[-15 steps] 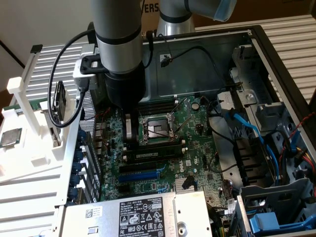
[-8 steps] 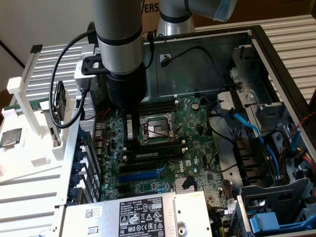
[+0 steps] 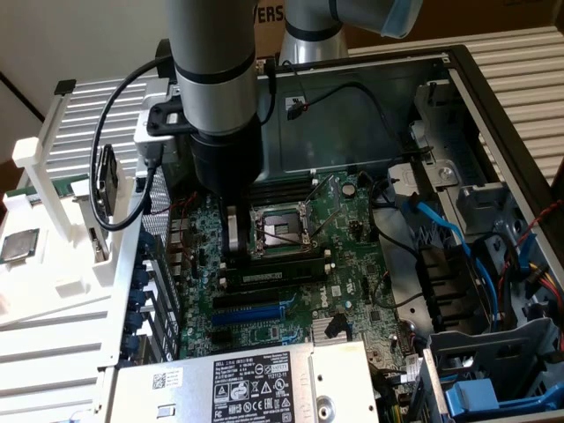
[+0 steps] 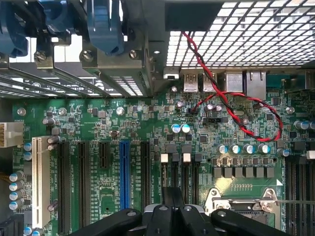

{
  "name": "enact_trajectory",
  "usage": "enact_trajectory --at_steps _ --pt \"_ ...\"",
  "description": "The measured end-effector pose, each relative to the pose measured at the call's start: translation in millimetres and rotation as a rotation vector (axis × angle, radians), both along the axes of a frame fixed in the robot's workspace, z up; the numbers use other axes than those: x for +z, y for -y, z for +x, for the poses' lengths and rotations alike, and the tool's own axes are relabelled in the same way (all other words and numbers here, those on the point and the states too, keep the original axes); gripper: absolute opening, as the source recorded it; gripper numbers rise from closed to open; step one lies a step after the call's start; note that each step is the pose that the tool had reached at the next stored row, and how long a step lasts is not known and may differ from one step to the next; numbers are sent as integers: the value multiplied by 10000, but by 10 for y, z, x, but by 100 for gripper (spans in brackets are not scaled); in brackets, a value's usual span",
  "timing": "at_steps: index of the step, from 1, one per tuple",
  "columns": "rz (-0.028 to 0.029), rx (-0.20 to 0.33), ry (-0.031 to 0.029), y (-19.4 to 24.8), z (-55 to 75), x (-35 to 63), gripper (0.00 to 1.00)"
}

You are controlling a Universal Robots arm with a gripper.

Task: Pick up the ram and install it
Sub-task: 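Press down the ram until it locks into place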

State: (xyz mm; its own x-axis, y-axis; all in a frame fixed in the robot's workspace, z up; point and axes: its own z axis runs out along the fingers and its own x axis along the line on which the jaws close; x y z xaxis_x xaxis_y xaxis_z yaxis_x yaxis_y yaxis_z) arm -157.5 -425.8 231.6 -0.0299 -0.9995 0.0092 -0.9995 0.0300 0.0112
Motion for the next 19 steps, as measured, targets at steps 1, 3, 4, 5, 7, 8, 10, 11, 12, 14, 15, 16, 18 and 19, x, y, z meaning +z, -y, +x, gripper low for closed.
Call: enact_trajectory --at_steps 1,3,4,5,7,8,10,11,12,14,15,16,18,19 --pt "0 0 1 -1 3 -2 11" --pt "-5 1 -1 -19 8 -7 11" --pt "-5 1 1 -31 8 -9 11" --pt "-9 1 0 -35 8 -10 11" --pt "-16 0 -1 -35 5 -10 11" --pt "-23 1 -2 -35 3 -10 11" --pt "-30 0 0 -36 -2 -11 11" --pt "-31 1 0 -36 -3 -11 11" --pt "-34 1 0 -35 -4 -11 11" --pt "-37 1 0 -36 -6 -11 11" --pt "-37 1 0 -35 -7 -12 11" --pt "-38 1 -1 -34 -8 -11 11" --pt "-39 0 -1 -33 -9 -11 11" --pt "-39 0 -1 -33 -9 -12 11"
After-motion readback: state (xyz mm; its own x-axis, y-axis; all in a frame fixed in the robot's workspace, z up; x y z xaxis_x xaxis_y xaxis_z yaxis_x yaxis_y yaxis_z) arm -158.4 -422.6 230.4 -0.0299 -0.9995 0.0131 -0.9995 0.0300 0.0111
